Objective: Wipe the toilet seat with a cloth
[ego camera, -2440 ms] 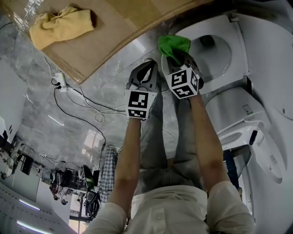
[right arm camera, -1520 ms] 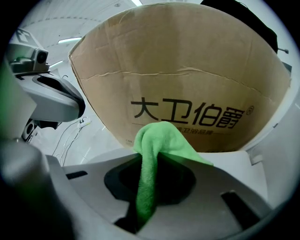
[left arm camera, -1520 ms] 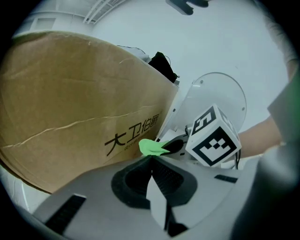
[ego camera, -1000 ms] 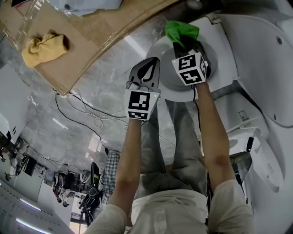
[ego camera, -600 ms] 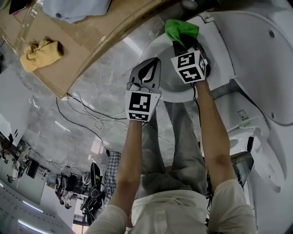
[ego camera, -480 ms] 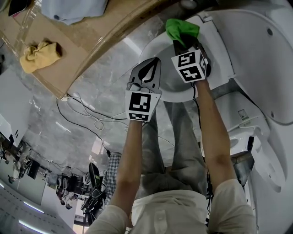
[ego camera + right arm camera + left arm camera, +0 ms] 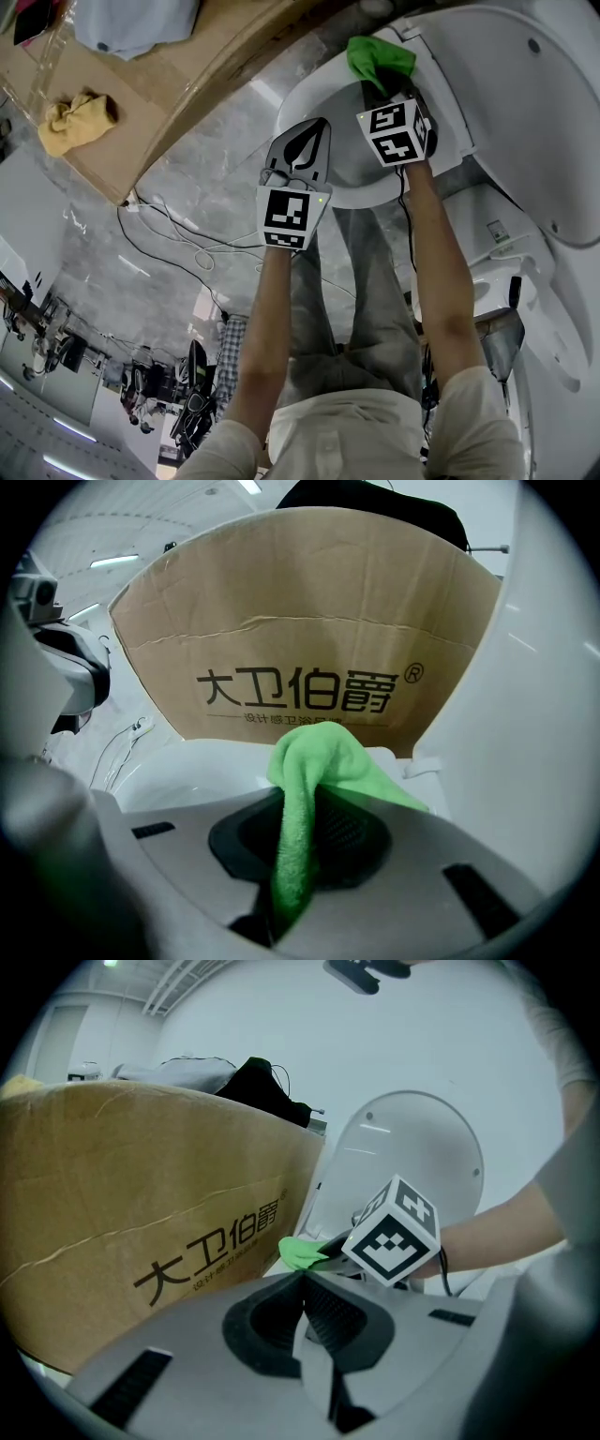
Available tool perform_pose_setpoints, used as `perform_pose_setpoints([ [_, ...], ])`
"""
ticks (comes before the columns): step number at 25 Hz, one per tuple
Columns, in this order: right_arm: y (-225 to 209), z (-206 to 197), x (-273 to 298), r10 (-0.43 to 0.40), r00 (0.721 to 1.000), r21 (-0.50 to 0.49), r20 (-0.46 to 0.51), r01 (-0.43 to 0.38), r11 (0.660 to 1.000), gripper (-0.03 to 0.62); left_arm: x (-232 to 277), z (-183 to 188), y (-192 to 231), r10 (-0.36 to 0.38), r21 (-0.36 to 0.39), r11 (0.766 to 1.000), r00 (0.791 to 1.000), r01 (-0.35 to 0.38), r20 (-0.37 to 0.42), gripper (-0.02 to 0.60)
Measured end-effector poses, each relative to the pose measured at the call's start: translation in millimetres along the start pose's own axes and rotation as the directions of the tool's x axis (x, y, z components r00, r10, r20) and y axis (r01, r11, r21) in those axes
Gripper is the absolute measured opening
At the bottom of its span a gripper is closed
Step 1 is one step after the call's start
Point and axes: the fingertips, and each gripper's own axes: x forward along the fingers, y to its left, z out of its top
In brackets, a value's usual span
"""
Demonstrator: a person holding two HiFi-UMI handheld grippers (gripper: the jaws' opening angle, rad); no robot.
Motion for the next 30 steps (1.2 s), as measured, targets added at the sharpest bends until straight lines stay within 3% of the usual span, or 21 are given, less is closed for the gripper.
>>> perform_pose_setpoints([
  [30,-51,-81,-54,-0.073,0.997,0.14,-0.028,0.076,0.987,0.048,26,0,-78,-0.112,0.083,0.99,0.993,0.114,-0.029,0.012],
])
